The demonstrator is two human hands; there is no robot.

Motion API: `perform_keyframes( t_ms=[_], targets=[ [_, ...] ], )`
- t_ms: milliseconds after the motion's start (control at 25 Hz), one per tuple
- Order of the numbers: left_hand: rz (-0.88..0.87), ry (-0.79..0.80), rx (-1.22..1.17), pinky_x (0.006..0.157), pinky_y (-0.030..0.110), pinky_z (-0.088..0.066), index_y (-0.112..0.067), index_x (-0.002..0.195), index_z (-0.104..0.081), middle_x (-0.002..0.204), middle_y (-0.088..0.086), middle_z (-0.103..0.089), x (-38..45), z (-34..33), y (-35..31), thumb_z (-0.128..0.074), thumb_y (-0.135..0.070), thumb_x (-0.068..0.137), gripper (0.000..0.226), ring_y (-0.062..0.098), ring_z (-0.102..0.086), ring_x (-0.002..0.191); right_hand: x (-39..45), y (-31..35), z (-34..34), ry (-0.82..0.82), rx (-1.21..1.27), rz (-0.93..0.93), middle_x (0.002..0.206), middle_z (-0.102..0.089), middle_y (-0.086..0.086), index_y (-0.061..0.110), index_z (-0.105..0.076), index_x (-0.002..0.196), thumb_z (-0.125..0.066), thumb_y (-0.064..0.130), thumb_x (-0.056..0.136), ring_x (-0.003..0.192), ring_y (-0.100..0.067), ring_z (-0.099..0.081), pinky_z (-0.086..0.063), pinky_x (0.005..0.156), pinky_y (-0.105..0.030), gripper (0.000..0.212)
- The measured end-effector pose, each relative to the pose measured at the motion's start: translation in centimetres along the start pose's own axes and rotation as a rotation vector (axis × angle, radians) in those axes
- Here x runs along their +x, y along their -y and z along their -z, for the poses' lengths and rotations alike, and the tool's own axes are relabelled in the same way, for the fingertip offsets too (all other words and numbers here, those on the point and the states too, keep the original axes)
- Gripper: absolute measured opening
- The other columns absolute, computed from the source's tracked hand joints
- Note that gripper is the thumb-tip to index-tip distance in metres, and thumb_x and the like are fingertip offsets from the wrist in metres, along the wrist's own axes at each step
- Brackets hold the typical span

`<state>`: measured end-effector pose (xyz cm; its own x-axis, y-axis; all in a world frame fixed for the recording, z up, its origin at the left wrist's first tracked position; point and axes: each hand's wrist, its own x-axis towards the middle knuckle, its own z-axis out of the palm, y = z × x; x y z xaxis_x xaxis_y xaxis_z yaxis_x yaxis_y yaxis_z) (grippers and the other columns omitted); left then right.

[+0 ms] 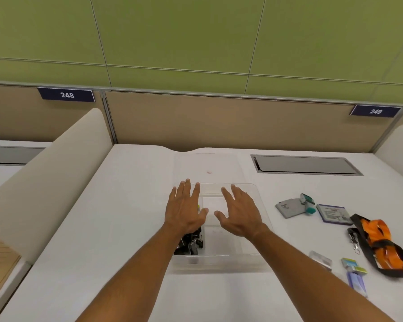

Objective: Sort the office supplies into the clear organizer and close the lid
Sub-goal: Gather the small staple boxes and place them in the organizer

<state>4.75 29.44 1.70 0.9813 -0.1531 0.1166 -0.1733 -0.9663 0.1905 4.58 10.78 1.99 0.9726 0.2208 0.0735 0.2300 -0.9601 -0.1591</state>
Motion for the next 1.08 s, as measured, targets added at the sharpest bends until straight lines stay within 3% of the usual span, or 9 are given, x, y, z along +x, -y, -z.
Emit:
perform_keyframes(
  t_ms=[440,880,1080],
  targets=[
    [-0.165,0.039,-0.026,0.120,0.043,0.000,-0.019,0.153,-0.005,0.161,0.014,0.001,-1.6,-3.3,-10.7,-0.036,-0.056,0.089,0.080,0.027,0.003,0.148,-8.3,-9.6,0.5,-0.055,-0.042,-0.246,0.162,-0.007,-0.011,0.023,-0.009,0.153,-0.031,0.067,0.087,0.149,-0.030,-0.007,-0.006,0.119,-0.047,0.082],
    [-0.186,0.100,-0.017,0.117,0.041,0.007,-0.023,0.152,0.002,0.161,0.009,0.007,-3.3,-6.0,-23.0,-0.034,-0.062,0.090,0.082,0.027,0.007,0.148,-14.7,-20.2,1.7,-0.002,-0.029,-0.331,0.162,-0.005,-0.011,0.025,-0.006,0.153,-0.030,0.069,0.087,0.149,-0.029,-0.006,-0.004,0.119,-0.047,0.083],
    [-0.208,0.122,-0.001,0.115,0.039,0.008,-0.023,0.152,0.002,0.161,0.010,0.007,-3.5,-7.6,-26.9,-0.033,-0.063,0.089,0.083,0.027,0.006,0.148,-16.6,-23.9,1.6,0.025,-0.019,-0.377,0.161,-0.013,-0.012,0.024,-0.009,0.153,-0.033,0.069,0.086,0.148,-0.030,-0.012,-0.010,0.119,-0.047,0.084]
  ],
)
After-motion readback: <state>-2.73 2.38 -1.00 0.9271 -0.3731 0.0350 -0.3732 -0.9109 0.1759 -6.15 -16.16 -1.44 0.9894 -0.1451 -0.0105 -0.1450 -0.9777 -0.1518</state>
